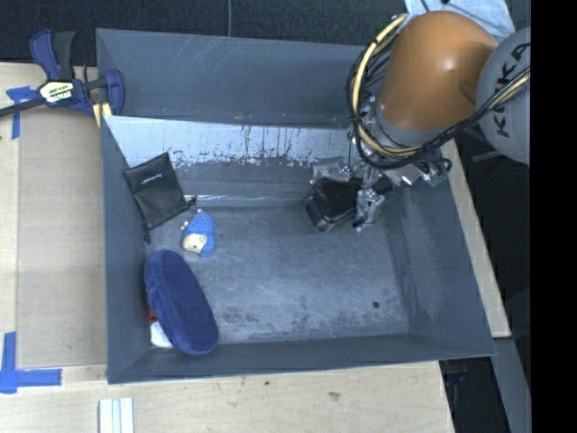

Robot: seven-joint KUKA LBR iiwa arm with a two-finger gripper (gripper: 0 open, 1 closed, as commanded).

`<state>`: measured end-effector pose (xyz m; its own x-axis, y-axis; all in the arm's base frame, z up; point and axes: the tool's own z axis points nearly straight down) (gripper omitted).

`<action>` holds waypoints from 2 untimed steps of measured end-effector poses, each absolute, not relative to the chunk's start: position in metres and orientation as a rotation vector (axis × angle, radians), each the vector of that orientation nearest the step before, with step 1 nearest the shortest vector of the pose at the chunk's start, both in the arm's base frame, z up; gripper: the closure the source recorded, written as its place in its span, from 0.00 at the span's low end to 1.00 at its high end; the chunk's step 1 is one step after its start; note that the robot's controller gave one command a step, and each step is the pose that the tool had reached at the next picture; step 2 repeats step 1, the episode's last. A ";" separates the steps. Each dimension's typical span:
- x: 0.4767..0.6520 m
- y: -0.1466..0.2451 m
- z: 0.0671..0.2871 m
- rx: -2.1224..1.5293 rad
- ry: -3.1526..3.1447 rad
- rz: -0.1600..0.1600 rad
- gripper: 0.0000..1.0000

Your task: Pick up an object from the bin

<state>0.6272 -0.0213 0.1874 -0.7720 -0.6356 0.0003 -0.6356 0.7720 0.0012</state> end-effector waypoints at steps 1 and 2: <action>0.626 -0.022 0.192 1.056 -2.959 -0.002 1.00; 0.626 -0.022 0.192 1.056 -2.959 -0.002 1.00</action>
Offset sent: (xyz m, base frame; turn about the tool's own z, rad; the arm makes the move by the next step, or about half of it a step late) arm -0.0001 0.0000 0.0083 0.0000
